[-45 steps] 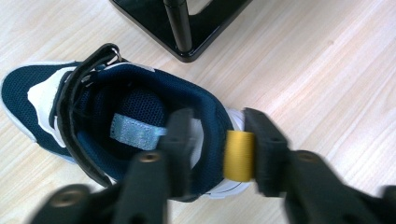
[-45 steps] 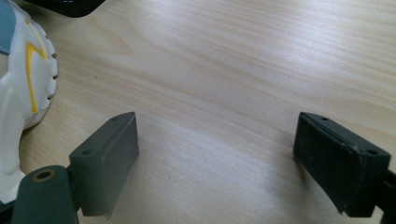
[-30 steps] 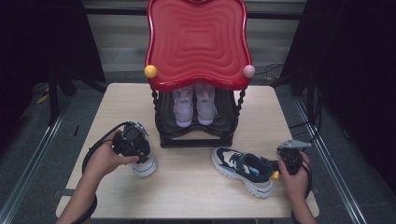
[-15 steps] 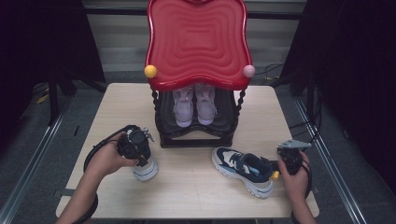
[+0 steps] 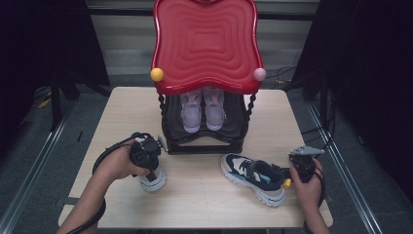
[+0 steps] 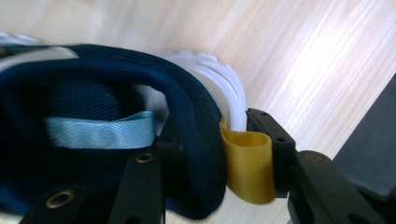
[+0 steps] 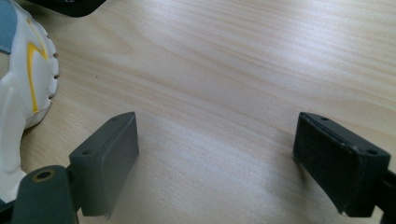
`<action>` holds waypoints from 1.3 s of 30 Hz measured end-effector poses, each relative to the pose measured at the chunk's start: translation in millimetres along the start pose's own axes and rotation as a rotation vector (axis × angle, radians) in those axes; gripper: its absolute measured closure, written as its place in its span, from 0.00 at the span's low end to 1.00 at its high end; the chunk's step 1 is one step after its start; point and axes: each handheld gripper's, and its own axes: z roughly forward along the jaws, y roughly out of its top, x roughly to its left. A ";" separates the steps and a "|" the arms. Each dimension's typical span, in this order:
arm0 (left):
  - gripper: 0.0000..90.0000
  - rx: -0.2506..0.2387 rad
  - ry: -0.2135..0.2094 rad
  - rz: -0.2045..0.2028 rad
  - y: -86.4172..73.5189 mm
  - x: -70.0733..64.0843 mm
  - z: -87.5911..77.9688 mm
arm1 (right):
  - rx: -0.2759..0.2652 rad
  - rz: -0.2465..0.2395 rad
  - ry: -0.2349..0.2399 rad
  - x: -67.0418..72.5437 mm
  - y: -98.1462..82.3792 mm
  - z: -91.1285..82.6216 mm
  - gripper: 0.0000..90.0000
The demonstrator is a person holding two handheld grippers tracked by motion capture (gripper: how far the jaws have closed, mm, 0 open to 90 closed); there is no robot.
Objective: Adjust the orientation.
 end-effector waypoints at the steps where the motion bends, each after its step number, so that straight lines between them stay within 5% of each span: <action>1: 0.70 0.001 0.003 -0.001 0.6 0.4 1.1 | 0.000 0.000 0.000 0.0 0.0 0.0 0.15; 3: 0.72 0.018 -0.001 0.015 1.5 2.8 2.0 | 0.000 0.000 0.000 0.0 0.0 0.0 0.15; 8: 0.75 0.001 -0.036 -0.022 0.8 6.0 5.6 | 0.000 -0.001 0.001 0.1 0.0 0.0 0.15; 23: 0.79 0.075 -0.045 0.024 8.1 2.4 11.5 | 0.000 0.000 0.000 0.2 0.0 0.0 0.15; 39: 0.85 0.057 -0.032 -0.005 5.7 -1.3 10.7 | 0.000 -0.005 -0.001 0.0 -0.1 -0.1 0.16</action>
